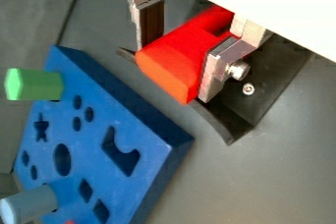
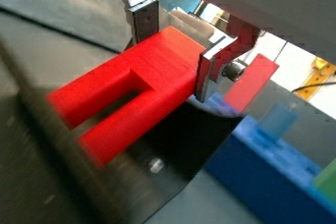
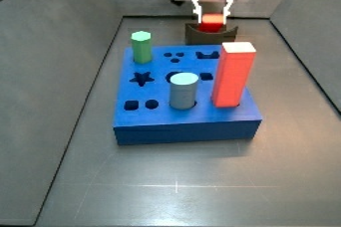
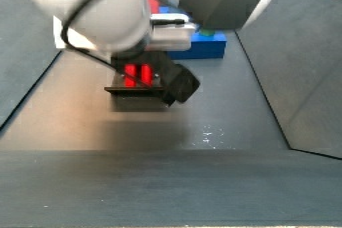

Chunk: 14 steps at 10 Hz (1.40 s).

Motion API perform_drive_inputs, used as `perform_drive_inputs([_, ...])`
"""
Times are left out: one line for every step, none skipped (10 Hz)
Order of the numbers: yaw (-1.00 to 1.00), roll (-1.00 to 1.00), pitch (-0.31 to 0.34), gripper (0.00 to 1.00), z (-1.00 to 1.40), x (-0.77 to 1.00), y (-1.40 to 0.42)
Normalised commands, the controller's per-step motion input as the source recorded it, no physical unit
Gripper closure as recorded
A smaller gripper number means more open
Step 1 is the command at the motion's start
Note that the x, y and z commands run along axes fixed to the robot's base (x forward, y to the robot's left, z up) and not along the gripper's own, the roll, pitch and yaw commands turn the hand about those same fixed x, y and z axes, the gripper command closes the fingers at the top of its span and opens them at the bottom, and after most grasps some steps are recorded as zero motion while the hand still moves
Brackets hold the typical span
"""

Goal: Pick up the square-circle object. Move up. Place the square-circle object on the fixture. Regrasp the square-circle object. Rotate the square-circle object. Move to above the board. Insert the square-circle object.
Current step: Place the square-circle object on the fixture, then regrasp the square-circle object.

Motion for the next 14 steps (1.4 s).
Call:
perform_drive_inputs([-0.13, -0.16, -0.032, 1.00, -0.49, 0.11, 0.08])
perform_drive_inputs([-0.10, -0.11, -0.050, 1.00, -0.38, 0.08, 0.13])
perform_drive_inputs([-0.09, -0.10, -0.054, 1.00, -0.37, 0.08, 0.13])
perform_drive_inputs([-0.09, -0.10, -0.054, 1.00, -0.37, 0.08, 0.13])
perform_drive_inputs([-0.09, -0.10, -0.056, 1.00, -0.38, 0.07, 0.14])
perform_drive_inputs([0.00, 0.00, 0.000, 0.00, 0.00, 0.00, 0.00])
perform_drive_inputs([-0.02, 0.00, -0.014, 0.00, 1.00, 0.00, 0.00])
perform_drive_inputs([-0.01, 0.00, -0.010, 0.00, 1.00, -0.01, 0.00])
perform_drive_inputs([0.00, 0.01, -0.005, 0.00, 1.00, -0.02, 0.01])
perform_drive_inputs([0.01, 0.02, 0.008, 0.00, 1.00, -0.03, 0.01])
perform_drive_inputs([0.02, 0.03, 0.024, 0.00, 1.00, -0.04, 0.01])
perform_drive_inputs([0.01, 0.03, 0.039, 0.00, 0.91, -0.04, 0.01])
perform_drive_inputs([0.01, 0.03, 0.047, 0.00, 0.79, -0.04, 0.01])
perform_drive_inputs([0.00, 0.03, 0.049, 0.00, 0.55, -0.04, 0.01])
